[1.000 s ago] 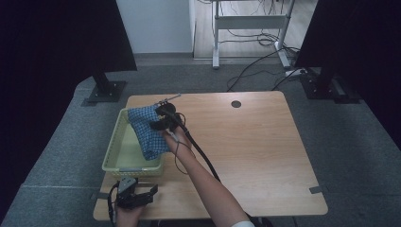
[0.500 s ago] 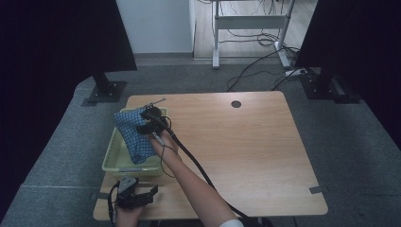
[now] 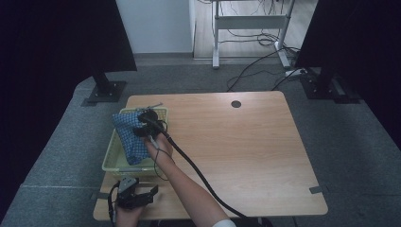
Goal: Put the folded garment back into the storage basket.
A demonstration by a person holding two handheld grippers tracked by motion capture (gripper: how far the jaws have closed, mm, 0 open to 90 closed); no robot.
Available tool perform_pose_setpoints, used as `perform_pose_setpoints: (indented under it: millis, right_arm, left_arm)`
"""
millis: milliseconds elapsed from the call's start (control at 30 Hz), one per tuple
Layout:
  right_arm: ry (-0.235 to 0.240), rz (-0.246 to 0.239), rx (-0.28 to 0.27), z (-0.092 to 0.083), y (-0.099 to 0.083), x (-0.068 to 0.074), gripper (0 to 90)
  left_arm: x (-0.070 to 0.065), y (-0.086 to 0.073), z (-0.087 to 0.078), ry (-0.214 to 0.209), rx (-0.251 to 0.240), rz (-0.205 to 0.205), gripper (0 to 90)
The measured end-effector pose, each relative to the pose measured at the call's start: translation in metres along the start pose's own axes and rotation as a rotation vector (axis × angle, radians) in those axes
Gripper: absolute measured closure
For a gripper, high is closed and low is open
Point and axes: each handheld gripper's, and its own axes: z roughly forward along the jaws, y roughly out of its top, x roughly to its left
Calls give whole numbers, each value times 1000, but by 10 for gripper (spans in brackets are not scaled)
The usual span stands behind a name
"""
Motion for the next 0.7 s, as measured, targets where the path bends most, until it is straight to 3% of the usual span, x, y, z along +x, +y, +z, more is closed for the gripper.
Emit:
perform_pose_setpoints:
  millis: [400,567,700]
  right_arm:
    - [-14,0,90,33,-22,-4,642]
    - [-15,-3,127,42,-24,-4,512]
    - [-34,6,119,41,-21,-6,400]
  left_arm:
    - [1,0,0,-8,6,-2,72]
    - [1,0,0,-9,8,-2,72]
    - [1,0,0,-11,11,-2,72]
